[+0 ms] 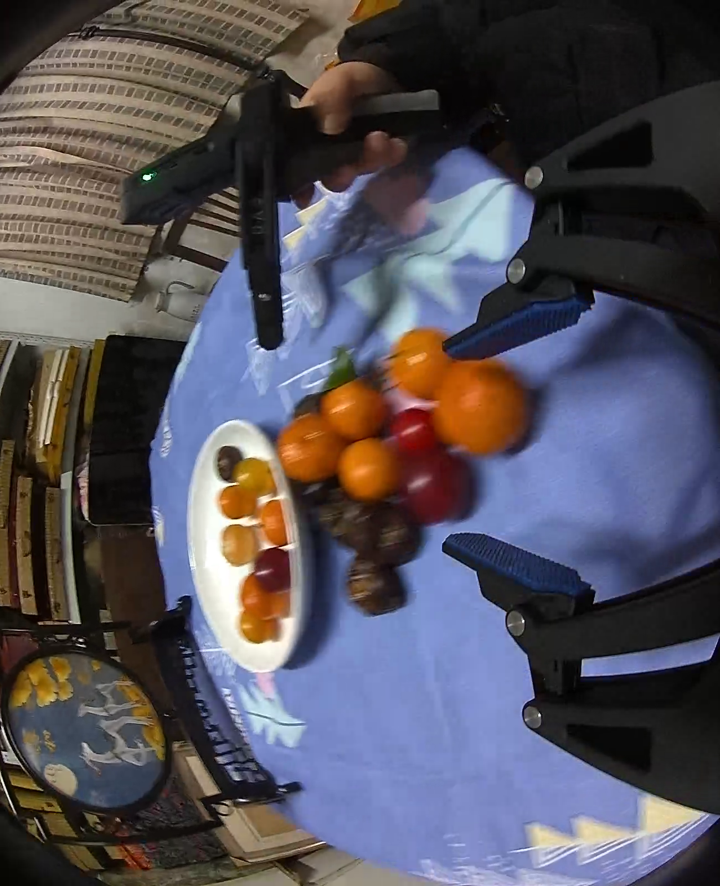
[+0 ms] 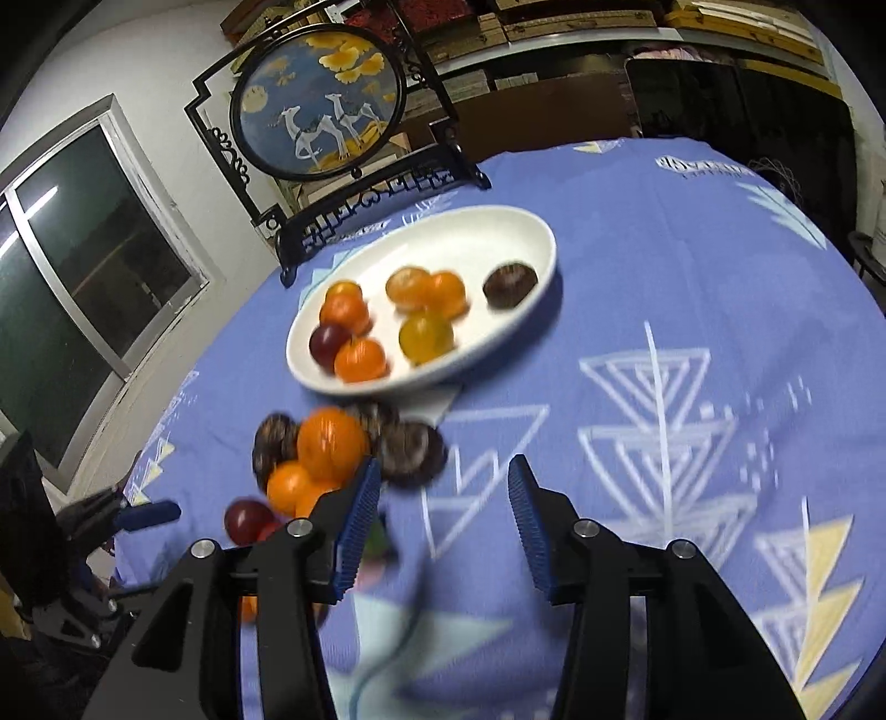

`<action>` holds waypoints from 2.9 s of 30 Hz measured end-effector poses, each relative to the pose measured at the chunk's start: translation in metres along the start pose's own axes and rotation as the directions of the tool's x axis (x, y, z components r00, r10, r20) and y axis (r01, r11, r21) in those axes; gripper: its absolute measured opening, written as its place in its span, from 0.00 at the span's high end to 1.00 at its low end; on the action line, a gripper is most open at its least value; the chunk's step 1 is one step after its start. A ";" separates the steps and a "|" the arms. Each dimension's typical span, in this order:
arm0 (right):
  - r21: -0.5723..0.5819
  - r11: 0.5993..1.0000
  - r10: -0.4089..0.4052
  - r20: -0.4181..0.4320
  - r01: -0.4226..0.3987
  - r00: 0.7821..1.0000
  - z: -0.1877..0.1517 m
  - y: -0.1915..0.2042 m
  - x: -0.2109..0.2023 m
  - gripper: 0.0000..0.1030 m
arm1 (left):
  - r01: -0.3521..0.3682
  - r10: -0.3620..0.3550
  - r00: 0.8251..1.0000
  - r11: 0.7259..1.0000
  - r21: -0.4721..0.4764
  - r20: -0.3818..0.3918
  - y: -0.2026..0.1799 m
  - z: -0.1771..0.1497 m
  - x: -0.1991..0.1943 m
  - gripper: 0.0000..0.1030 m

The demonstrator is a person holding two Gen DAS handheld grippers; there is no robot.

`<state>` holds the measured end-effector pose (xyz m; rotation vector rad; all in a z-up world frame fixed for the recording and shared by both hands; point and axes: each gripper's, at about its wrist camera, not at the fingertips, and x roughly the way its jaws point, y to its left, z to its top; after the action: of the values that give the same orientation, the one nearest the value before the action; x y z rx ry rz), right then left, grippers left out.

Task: Organize fruits
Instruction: 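Grasp an orange with the left tool while the right tool grasps a tangerine, both onto the plate, then grasp a red plum with the left tool while the right tool grasps a cherry tomato, both onto the plate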

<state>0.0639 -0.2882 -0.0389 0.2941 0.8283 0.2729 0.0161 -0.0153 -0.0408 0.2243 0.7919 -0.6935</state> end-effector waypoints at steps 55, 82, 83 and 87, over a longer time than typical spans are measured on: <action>0.074 0.996 0.047 -0.006 -0.046 0.999 0.148 -0.013 0.102 0.51 | 0.012 -0.016 1.000 0.981 -0.191 -0.019 0.085 0.181 0.138 0.52; 0.033 0.998 0.055 0.034 -0.056 0.998 0.004 0.004 -0.018 0.48 | -0.031 0.029 0.999 0.998 -0.046 -0.034 0.020 0.027 0.053 0.54; 0.030 0.998 0.053 0.033 -0.054 0.998 0.003 0.005 -0.019 0.48 | -0.027 0.025 0.999 0.998 -0.057 -0.033 0.022 0.026 0.053 0.54; 0.022 0.998 0.061 0.013 -0.062 0.998 -0.008 0.008 -0.024 0.48 | -0.036 0.034 0.999 0.997 -0.062 -0.036 0.023 0.020 0.048 0.54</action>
<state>0.0420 -0.2883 -0.0250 0.3420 0.8116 0.3194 0.0663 -0.0303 -0.0633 0.1937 0.8405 -0.6321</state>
